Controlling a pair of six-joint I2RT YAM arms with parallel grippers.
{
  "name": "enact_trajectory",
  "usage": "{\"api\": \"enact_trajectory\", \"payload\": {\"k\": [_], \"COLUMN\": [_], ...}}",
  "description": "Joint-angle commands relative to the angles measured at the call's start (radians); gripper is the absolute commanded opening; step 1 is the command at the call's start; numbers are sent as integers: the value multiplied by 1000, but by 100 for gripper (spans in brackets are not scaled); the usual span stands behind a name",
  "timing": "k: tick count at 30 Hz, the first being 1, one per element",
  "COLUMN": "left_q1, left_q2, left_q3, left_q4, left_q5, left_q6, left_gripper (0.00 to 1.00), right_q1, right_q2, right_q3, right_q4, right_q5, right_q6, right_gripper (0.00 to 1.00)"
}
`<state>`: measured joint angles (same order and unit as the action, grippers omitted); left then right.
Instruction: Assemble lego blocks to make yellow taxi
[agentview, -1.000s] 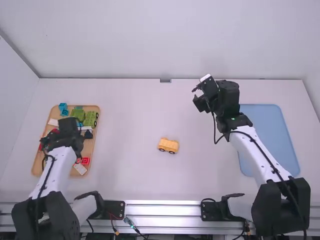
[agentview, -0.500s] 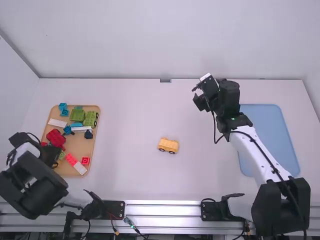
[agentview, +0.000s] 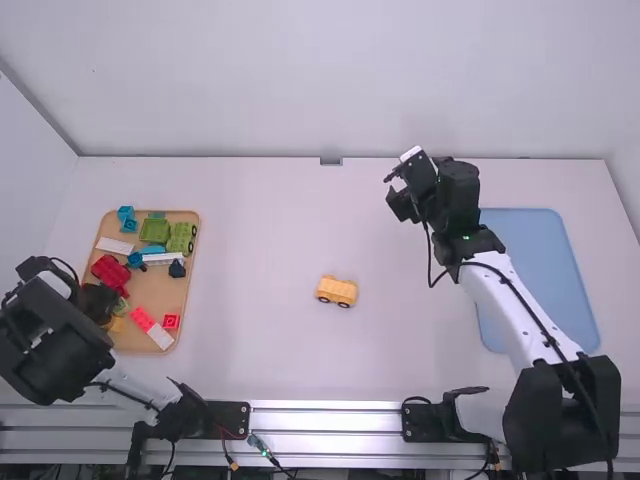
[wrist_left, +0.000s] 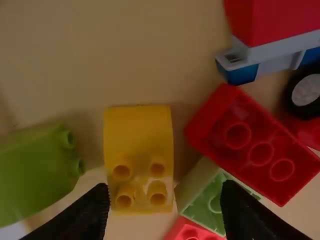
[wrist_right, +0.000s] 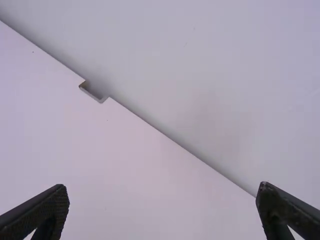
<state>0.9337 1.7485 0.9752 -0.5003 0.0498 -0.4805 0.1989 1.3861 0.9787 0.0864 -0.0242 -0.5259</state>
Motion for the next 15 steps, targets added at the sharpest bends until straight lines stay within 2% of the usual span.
{"api": "enact_trajectory", "payload": {"k": [1,5,9,11,15], "left_q1": [-4,1,-4,-4,3], "left_q2": [26,1,-7,-7,-7], "left_q3": [18,85,135,139,115], "left_q4": [-3,-94,-167,-183,-183], "left_q5": [9,39,-35,-76,-94], "left_q6": [10,35,-5,-31,-24], "left_gripper": [63,57,58,59,55], "right_q1": [-3,-3,-3,-3,-3], "right_q2": [-11,-11,-11,-5,5], "right_q3": [21,21,21,21,21], "right_q4": [6,14,10,12,13], "right_q5": [-2,-4,-4,-4,-4], "right_q6": [5,5,6,5,5], "right_gripper": [99,99,99,99,99]}}
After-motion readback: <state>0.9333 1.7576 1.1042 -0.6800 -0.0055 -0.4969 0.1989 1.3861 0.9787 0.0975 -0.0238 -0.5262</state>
